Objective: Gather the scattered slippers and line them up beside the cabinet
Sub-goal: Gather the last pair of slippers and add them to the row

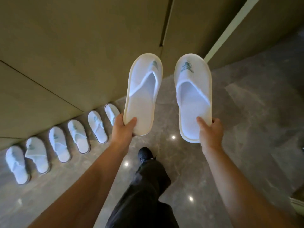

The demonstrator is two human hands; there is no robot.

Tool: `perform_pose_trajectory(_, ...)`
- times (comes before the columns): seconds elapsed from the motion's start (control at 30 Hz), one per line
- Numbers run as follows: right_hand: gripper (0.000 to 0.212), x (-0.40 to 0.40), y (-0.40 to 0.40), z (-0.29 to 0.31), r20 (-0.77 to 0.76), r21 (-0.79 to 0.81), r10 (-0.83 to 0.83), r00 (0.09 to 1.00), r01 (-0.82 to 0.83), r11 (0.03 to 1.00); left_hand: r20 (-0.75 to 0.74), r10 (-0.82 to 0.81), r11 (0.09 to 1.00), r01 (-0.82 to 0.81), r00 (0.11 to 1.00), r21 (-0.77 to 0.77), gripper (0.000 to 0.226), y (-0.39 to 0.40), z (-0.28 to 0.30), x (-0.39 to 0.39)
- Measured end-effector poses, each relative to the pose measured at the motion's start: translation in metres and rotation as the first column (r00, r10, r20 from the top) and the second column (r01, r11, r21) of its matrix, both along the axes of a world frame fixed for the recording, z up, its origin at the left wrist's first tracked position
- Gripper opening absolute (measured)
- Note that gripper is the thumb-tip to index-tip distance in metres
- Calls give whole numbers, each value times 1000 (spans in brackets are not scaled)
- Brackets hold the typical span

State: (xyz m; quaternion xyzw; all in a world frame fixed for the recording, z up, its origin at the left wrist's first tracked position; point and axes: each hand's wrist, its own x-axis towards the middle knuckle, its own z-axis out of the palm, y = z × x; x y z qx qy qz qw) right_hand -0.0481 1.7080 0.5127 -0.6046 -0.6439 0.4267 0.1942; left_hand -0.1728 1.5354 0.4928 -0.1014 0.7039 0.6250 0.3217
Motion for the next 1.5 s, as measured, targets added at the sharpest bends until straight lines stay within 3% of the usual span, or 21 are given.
perform_pose_trajectory(0.37, 33, -100, 108, -171, 64, -140, 202, 977, -192, 971, 130, 228, 970, -213, 965, -119, 19, 89, -153, -71)
perform_pose_trajectory(0.6, 30, -134, 147, -344, 64, -211, 301, 951, -282, 936, 87, 365, 924, -350, 927, -153, 15, 112, -308, -88)
perform_pose_trajectory(0.83, 33, -144, 175, -534, 90, -223, 237, 967, -213, 951, 107, 380, 916, -357, 919, -182, 19, 132, -485, -80)
perform_pose_trajectory(1.0, 39, -170, 194, -628, 41, -286, 181, 983, -162, 944, 84, 307, 944, -292, 948, -157, 12, 146, -567, -104)
perform_pose_trajectory(1.13, 45, -185, 198, -663, 95, -311, 307, 947, -265, 913, 38, 257, 952, -247, 966, -181, 13, 142, -595, -124)
perform_pose_trajectory(1.23, 59, -189, 194, -655, 326, -120, 412, 851, -395, 911, 77, 249, 959, -236, 965, -155, 16, 139, -599, -125)
perform_pose_trajectory(1.3, 65, -191, 187, -645, 396, 60, 457, 796, -519, 852, 114, 240, 965, -225, 964, -135, 14, 137, -599, -122)
perform_pose_trajectory(1.37, 56, -195, 170, -634, 262, 102, 536, 802, -576, 811, 154, 207, 976, -193, 966, -104, 16, 136, -598, -120)
perform_pose_trajectory(1.43, 45, -203, 142, -625, 32, -115, 586, 810, -579, 807, 183, 174, 983, -162, 967, -81, 16, 137, -598, -118)
perform_pose_trajectory(1.5, 39, -212, 117, -623, -134, -336, 586, 799, -593, 732, 190, 133, 989, -118, 973, -89, 20, 139, -597, -116)
